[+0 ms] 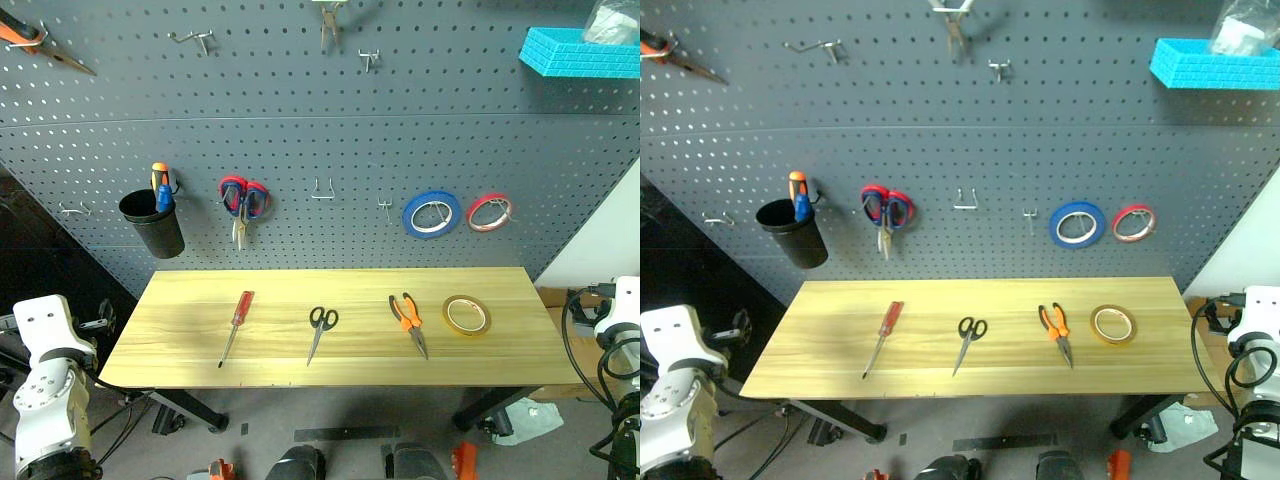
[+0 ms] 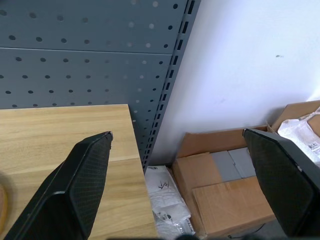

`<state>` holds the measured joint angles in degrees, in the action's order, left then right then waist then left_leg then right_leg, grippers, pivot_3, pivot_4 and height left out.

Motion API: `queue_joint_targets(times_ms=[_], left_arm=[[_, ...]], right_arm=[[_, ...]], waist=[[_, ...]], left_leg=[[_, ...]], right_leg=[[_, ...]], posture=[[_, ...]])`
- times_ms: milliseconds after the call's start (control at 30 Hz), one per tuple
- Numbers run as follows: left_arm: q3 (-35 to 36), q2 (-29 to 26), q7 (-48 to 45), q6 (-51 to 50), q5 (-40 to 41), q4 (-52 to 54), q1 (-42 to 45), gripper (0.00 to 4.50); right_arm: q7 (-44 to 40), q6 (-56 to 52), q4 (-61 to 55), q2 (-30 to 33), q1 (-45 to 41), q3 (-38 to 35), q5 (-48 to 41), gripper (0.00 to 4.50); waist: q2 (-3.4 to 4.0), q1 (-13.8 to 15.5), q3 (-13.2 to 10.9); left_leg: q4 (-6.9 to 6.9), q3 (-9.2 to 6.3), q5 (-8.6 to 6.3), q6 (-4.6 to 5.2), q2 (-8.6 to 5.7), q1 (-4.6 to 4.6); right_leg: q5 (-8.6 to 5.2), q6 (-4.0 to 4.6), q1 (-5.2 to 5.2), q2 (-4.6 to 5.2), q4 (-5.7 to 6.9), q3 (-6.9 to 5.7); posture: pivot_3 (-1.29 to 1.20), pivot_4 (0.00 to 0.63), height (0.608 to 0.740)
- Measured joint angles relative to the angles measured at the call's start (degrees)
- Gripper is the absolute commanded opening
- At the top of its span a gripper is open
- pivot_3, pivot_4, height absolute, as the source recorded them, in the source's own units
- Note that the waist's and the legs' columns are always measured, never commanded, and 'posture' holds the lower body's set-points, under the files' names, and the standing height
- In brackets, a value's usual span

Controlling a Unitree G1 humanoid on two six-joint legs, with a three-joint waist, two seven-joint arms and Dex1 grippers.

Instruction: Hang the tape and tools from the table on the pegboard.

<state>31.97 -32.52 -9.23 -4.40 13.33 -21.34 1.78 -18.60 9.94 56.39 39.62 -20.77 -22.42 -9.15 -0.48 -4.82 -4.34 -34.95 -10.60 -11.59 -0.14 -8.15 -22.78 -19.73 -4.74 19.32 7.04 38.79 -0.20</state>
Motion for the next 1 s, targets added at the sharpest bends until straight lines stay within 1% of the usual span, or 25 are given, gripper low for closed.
queue_joint_targets(times_ms=[200, 367, 500, 600, 767, 933, 1000], left_arm=[[-0.07, -0.51, -0.4, 2.9, -0.88, -0.05, -0.75, 4.44], [-0.06, -0.52, -0.35, 3.03, -0.63, -0.05, -1.0, 4.44], [-0.08, -0.42, -1.62, 3.04, 0.41, 0.31, -1.51, 4.44], [-1.74, -0.98, -3.99, 3.48, -0.6, 2.77, -2.88, 4.44], [-9.32, -1.38, -12.55, 3.34, -0.76, 12.89, -5.12, 4.44], [-16.18, -1.76, -19.48, -0.77, 0.1, 21.79, -5.36, 4.44], [-19.26, -2.79, -23.56, -3.66, 1.47, 25.33, -4.24, 4.44]], right_arm=[[-0.18, 0.0, -0.02, -0.08, 0.06, 0.01, -0.03, 4.5], [-0.74, 0.0, -0.17, -0.42, 0.37, 0.19, 0.0, 4.5], [-4.05, -0.83, -2.66, -1.33, 1.44, 1.18, -0.67, 4.5], [-8.63, -3.02, -9.17, -2.19, 3.97, 2.69, -1.34, 4.5], [-14.3, -12.95, -27.96, -3.59, 9.83, 7.18, -3.42, 4.5], [-15.2, -23.88, -44.2, -3.83, 13.12, 11.08, -3.78, 4.5], [-15.23, -29.11, -49.85, -3.85, 12.97, 12.58, -4.64, 4.5]], waist=[[0.0, 0.02, 0.0], [0.0, 0.01, 0.0], [-0.02, 0.01, -0.02], [-0.07, 0.05, -0.14], [-0.02, 0.36, -0.71], [0.23, 0.84, -2.36], [0.14, 0.83, -3.43]], left_leg=[[0.0, 0.0, 0.0, 0.0, 0.0, -0.01], [0.0, 0.0, 0.0, 0.0, 0.0, -0.01], [0.0, -0.01, 0.0, 0.0, 0.02, -0.01], [0.0, -0.01, 0.0, 0.0, 0.04, -0.03], [0.0, -0.04, -0.01, 0.0, 0.09, -0.1], [0.0, 0.11, -0.01, 0.01, 0.2, -0.21], [0.01, 0.27, -0.01, 0.01, 0.27, -0.26]], right_leg=[[0.0, 0.01, 0.0, 0.02, -0.01, 0.0], [-0.01, 0.01, 0.0, 0.01, -0.01, 0.0], [-0.01, 0.01, 0.0, 0.01, -0.01, -0.01], [-0.01, 0.02, 0.01, 0.03, -0.01, 0.0], [-0.02, 0.04, 0.03, 0.15, -0.05, 0.08], [-0.03, 0.06, 0.24, 0.12, 0.01, 0.32], [-0.02, 0.08, 0.33, 0.06, 0.08, 0.49]], posture=[[-0.07, 0.073, 0.74], [-0.07, 0.074, 0.74], [-0.07, 0.087, 0.74], [-0.08, 0.106, 0.74], [-0.11, 0.142, 0.74], [-0.13, 0.186, 0.74], [-0.14, 0.199, 0.74]])
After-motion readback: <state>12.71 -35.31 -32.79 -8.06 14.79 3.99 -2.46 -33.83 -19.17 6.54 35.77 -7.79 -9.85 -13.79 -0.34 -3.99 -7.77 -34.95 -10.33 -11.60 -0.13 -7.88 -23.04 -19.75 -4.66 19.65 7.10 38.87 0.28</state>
